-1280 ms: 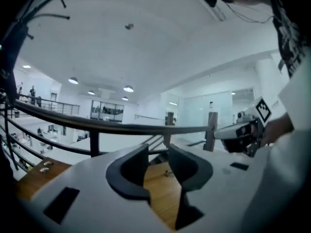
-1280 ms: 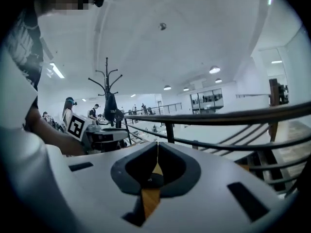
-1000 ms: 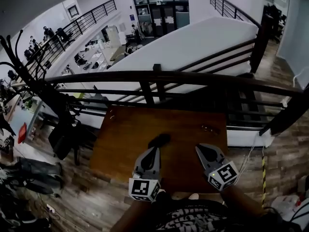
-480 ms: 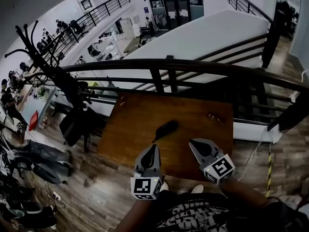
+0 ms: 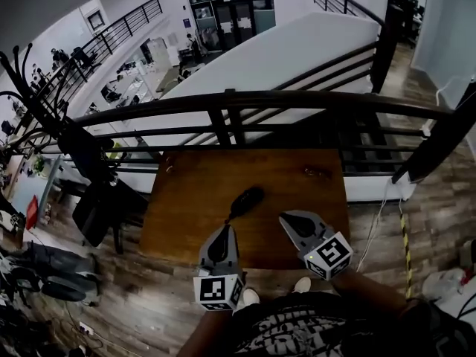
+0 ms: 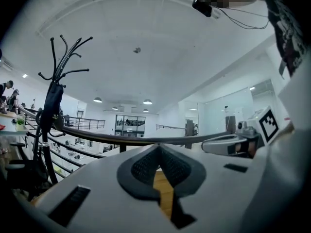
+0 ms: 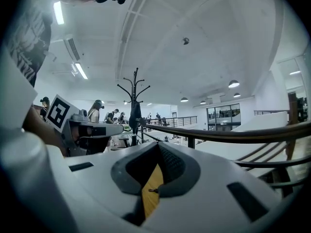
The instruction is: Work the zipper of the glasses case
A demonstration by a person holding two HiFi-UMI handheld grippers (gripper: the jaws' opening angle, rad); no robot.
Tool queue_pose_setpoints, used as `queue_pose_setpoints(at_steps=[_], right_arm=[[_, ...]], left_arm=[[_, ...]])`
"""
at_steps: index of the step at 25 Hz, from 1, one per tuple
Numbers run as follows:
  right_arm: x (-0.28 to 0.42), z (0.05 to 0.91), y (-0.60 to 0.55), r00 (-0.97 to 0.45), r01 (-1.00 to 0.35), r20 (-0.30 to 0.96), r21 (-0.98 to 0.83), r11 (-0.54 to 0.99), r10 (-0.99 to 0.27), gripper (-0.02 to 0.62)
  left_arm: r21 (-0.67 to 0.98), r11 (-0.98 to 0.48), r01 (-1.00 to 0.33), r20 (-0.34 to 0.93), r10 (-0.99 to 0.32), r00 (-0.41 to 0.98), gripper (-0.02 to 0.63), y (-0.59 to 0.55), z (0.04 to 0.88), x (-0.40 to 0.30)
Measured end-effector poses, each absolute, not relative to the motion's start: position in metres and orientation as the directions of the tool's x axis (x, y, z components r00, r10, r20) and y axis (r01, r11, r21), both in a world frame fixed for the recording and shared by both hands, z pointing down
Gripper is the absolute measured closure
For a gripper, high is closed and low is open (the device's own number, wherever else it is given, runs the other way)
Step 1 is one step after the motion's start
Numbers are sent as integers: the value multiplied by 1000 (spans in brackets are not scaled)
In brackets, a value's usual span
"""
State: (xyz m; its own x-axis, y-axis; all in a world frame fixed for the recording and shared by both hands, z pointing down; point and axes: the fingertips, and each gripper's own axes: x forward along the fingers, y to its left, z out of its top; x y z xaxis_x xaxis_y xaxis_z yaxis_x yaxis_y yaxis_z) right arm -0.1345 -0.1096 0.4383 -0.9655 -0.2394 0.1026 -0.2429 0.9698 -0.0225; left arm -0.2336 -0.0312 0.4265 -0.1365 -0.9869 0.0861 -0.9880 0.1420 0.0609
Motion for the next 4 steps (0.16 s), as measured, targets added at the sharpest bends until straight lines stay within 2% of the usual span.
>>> queue_pose_setpoints(at_steps=[4], right_arm=[[-160, 440, -91, -957, -276, 102, -24, 961, -273, 597]], left_arm=[[50, 121, -991, 43, -992, -118, 600, -14, 427, -263]])
